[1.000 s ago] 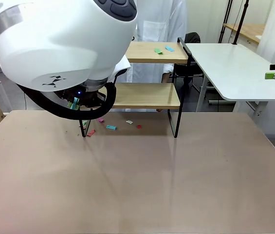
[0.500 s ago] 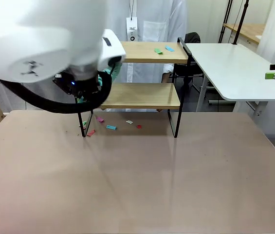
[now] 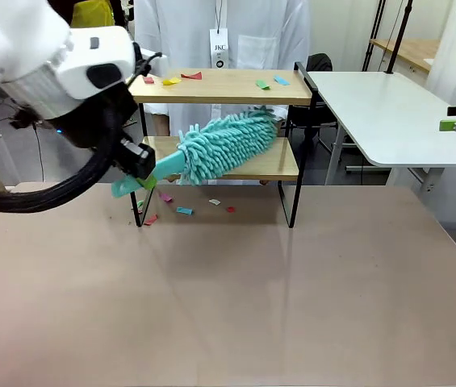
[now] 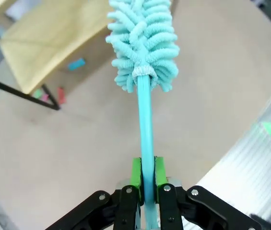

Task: Clean the shelf.
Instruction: Clean the specific section of the Shelf indicated by the human with the Duster.

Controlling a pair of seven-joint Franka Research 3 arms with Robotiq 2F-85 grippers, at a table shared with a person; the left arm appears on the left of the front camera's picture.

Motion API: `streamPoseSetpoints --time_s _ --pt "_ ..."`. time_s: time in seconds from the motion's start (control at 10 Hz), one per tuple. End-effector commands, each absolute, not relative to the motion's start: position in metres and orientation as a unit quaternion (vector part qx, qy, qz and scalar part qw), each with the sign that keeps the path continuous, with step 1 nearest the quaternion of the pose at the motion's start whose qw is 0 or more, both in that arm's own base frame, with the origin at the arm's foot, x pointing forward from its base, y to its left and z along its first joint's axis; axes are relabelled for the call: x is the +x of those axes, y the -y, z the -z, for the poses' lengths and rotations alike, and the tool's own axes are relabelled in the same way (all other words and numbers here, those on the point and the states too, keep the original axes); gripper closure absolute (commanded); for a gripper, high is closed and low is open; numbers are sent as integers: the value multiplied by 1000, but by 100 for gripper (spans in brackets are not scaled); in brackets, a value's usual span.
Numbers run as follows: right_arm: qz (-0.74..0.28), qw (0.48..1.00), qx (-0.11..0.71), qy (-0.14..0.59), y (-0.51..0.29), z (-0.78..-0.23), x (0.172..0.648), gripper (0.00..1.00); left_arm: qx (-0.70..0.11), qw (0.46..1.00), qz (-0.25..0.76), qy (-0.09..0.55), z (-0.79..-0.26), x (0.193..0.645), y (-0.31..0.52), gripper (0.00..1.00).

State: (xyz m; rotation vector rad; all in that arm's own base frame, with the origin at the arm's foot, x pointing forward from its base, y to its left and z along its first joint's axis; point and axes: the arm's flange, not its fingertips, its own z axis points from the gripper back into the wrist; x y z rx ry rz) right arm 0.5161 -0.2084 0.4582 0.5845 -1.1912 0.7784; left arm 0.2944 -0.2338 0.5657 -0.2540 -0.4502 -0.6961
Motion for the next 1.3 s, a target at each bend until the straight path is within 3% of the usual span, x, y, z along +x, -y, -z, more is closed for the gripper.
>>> streamPoseSetpoints --time_s 0.0,0.3,0.7,0.9,1.2 --pt "-353 718 263 539 207 -460 516 0 -190 875 402 191 -577 292 197 87" --pt "-353 718 263 539 207 -460 516 0 -190 852 467 139 -604 279 154 87" --pt "-353 718 263 539 207 -460 516 0 -79 791 599 96 -648 255 114 87" --pt "-353 718 263 539 207 -460 516 0 -4 773 634 15 -654 256 99 87" --pt "-353 718 263 539 207 -460 516 0 43 729 670 -134 -652 268 102 87"
